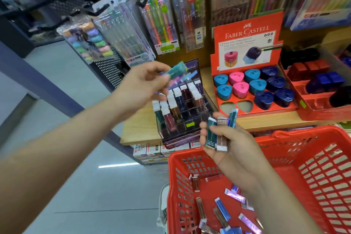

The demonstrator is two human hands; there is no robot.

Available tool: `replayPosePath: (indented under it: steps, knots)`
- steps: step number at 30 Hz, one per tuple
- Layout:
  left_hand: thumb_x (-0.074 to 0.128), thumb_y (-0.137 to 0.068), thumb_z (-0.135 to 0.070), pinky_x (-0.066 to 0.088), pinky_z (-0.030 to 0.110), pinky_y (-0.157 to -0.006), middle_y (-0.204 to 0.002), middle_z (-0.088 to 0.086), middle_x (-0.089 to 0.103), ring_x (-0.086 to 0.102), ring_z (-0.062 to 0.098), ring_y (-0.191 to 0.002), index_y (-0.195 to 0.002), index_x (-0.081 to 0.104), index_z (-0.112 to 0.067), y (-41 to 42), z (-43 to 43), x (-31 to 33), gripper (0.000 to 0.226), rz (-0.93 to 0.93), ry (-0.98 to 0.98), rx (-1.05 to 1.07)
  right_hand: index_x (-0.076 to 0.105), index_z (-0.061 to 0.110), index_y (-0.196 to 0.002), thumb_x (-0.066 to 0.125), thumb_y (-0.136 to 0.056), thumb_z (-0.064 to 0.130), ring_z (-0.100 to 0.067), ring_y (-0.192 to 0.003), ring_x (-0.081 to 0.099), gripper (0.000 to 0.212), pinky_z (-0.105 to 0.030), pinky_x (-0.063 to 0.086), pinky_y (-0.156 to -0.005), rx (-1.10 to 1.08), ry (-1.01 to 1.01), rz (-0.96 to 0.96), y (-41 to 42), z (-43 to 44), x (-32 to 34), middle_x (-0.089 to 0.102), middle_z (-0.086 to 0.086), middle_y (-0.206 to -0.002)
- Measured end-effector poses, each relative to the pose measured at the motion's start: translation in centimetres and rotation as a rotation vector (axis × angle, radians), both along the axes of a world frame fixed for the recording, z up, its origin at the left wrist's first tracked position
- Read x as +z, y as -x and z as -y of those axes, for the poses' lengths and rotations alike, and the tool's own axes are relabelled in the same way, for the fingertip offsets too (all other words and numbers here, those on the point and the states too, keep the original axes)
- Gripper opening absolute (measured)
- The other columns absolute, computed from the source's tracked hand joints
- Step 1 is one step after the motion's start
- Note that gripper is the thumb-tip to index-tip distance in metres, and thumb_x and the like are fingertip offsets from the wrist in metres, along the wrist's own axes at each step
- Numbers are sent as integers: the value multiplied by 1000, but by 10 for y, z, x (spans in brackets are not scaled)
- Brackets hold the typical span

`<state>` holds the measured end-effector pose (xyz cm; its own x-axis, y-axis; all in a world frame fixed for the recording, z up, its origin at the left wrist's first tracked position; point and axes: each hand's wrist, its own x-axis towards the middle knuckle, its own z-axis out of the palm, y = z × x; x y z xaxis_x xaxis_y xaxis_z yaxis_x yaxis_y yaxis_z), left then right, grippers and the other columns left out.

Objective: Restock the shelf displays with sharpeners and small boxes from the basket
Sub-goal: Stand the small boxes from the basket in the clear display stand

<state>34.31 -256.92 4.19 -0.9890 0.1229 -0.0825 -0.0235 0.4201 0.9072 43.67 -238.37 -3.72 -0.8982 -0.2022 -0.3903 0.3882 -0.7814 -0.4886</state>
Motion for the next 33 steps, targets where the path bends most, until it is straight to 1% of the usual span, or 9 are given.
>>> replayPosePath:
  steps: [3,8,12,16,18,25,27,30,33]
  knots:
    - [63,-90,-8,58,25,-65,-83,24,63,65,15,-63,-94,68,-23,11,36,3,17,-112,459,-16,56,10,-123,46,-90,-13,-27,-70,71,42,-37,59,-58,32,23,25,-2,-1,-1,71,-20,-88]
    - [78,-78,-22,53,22,-70,-71,-1,71,68,5,-62,-92,71,-19,7,53,-19,16,-86,778,-66,59,13,-117,53,-91,-1,-23,-66,72,30,-25,53,-40,83,-32,33,-5,1,2,72,-13,-85]
    - [70,-86,-22,40,8,-63,-66,-6,68,62,-2,-60,-101,74,-17,8,54,-24,16,-194,902,-155,64,6,-96,53,-91,0,-17,-59,66,14,-21,52,-42,55,-64,36,-6,3,3,69,-13,-79]
    - [59,-94,-18,51,27,-79,-79,2,72,67,14,-75,-108,71,-14,9,55,-29,19,-250,991,-223,62,3,-96,54,-88,-4,-19,-58,67,14,-25,56,-49,73,-90,30,-6,5,4,64,-11,-69]
    - [56,-96,-18,52,34,-79,-80,4,72,66,19,-77,-105,71,-12,8,54,-34,19,-298,1013,-238,60,2,-99,55,-87,-4,-20,-60,68,15,-26,57,-51,85,-97,19,-6,6,4,63,-11,-68]
    - [63,-91,-28,52,36,-80,-94,3,73,66,24,-88,-105,70,-13,6,47,-45,22,-386,1053,-194,60,2,-101,65,-74,5,-21,-68,71,28,-25,55,-48,136,-151,24,-8,8,1,66,-10,-73]
    - [59,-93,-29,51,35,-78,-93,2,72,65,24,-88,-101,70,-15,8,47,-44,19,-376,1119,-221,63,5,-94,67,-68,7,-17,-63,68,26,-22,51,-42,136,-181,42,-8,9,1,65,-10,-72]
    - [56,-94,-31,50,35,-78,-95,1,72,63,24,-90,-100,70,-18,10,46,-45,20,-376,1185,-260,65,12,-88,69,-64,5,-8,-54,50,25,-16,33,-38,106,-185,51,-8,11,-1,59,-5,-72]
    - [56,-94,-33,50,34,-80,-100,1,70,61,23,-95,-106,70,-19,10,40,-51,23,-402,1201,-253,70,18,-104,66,-67,3,-5,-53,40,40,-15,22,-39,121,-217,4,-8,10,-3,56,1,-68]
